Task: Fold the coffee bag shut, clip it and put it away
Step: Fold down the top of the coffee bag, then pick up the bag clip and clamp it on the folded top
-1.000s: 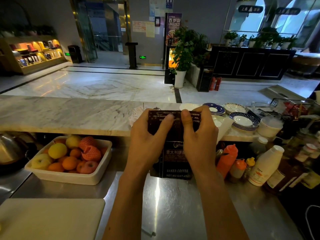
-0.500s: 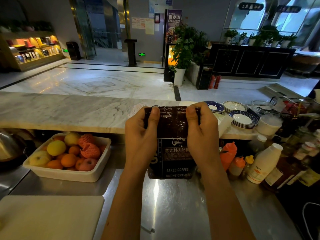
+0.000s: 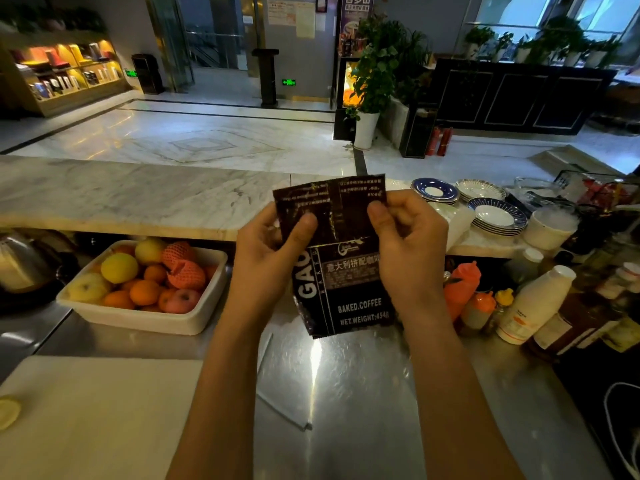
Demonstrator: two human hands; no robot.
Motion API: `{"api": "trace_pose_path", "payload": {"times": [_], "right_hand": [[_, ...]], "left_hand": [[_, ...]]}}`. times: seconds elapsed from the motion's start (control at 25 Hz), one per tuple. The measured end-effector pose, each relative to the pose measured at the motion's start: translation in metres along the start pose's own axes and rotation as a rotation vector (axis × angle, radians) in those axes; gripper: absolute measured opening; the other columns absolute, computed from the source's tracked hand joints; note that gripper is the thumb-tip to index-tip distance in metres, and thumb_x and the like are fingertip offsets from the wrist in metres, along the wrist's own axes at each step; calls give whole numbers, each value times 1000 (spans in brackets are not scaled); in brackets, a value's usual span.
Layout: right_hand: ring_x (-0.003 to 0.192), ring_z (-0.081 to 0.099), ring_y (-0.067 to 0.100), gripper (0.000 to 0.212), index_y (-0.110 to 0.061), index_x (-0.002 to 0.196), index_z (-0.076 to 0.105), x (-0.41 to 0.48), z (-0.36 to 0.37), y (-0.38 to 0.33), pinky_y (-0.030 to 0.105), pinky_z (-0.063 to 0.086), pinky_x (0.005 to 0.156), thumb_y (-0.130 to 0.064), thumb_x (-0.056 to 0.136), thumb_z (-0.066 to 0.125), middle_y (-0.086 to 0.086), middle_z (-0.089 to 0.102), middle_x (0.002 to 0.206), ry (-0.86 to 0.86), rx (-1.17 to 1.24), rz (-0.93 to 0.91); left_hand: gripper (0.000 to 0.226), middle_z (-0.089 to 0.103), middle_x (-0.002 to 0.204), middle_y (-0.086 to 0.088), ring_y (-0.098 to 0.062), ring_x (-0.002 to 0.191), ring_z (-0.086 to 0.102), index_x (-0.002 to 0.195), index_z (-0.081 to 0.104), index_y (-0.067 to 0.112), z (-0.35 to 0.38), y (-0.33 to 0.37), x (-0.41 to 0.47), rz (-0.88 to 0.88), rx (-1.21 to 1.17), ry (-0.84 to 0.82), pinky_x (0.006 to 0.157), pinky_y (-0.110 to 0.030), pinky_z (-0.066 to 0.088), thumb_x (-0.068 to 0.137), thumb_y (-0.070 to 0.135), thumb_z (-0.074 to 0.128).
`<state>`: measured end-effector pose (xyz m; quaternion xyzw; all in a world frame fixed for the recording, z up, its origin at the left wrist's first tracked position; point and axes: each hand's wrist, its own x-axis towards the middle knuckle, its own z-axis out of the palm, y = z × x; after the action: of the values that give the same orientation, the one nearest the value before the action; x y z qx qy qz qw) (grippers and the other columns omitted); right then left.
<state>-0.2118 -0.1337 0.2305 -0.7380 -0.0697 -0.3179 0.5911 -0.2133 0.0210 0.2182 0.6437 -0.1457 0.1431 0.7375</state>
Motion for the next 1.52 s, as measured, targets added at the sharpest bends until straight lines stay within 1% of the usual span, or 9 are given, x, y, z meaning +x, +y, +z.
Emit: {"api": "trace_pose_path", "payload": {"times": [0.24,0.48,0.6,0.68,0.76,0.84,1.04,1.24,1.52], "right_hand": [[88,71,8,9,-10,100,63,-10,21,15,29,59,75,-15,96,56,-4,72,92,-185,88,31],[94,70,18,29,-10,105,62,-27,55,57,29,58,82,-29,102,40,9,71,103,-272,332,323],[85,71,13,17,-13,108,60,-46,81,112,28,57,75,-24,98,52,6,70,100,-336,102,459],[85,70,18,18,-16,112,58,-73,105,150,38,59,76,-21,95,59,5,69,101,-517,-60,542],[87,68,20,24,-17,115,56,-102,128,180,28,56,72,-21,92,63,7,69,105,-708,-211,575],[89,68,22,30,-20,117,55,-132,144,207,23,52,75,-26,90,66,10,70,109,-880,-339,577],[106,66,32,44,-25,126,49,-179,175,252,41,53,93,-43,89,64,11,66,121,-1193,-704,449],[105,66,32,34,-21,122,53,-189,190,272,40,52,90,-38,93,57,12,66,119,-1261,-816,283],[95,68,29,18,-14,110,59,-197,202,276,35,53,87,-26,97,53,13,70,106,-1215,-870,164]], "left_hand": [[18,77,97,-15,-35,93,73,101,73,11,-34,-33,-13,-23,-38,91,82,-49,58,90,23,66],[14,78,82,6,-14,79,74,93,71,13,-72,-43,-35,-17,90,259,69,-29,60,86,23,63],[10,78,82,11,-9,79,74,93,71,17,-97,-52,-52,-51,117,350,69,-27,59,87,18,63],[11,78,82,14,-5,79,73,96,70,16,-116,-58,-67,-67,168,404,70,-24,58,90,10,62],[16,78,82,15,-6,79,74,95,71,18,-131,-67,-78,-105,212,452,70,-25,58,92,6,61],[18,78,82,14,-7,79,74,94,73,23,-141,-75,-89,-140,240,494,70,-28,58,92,8,63],[16,78,80,14,-9,79,73,97,73,20,-162,-91,-113,-256,253,587,71,-30,59,90,8,65],[19,77,80,12,-20,81,72,91,75,29,-178,-103,-125,-323,280,646,75,-52,57,90,11,66],[18,78,84,15,-20,85,74,95,73,30,-195,-109,-126,-347,287,693,78,-52,58,90,14,66]]}}
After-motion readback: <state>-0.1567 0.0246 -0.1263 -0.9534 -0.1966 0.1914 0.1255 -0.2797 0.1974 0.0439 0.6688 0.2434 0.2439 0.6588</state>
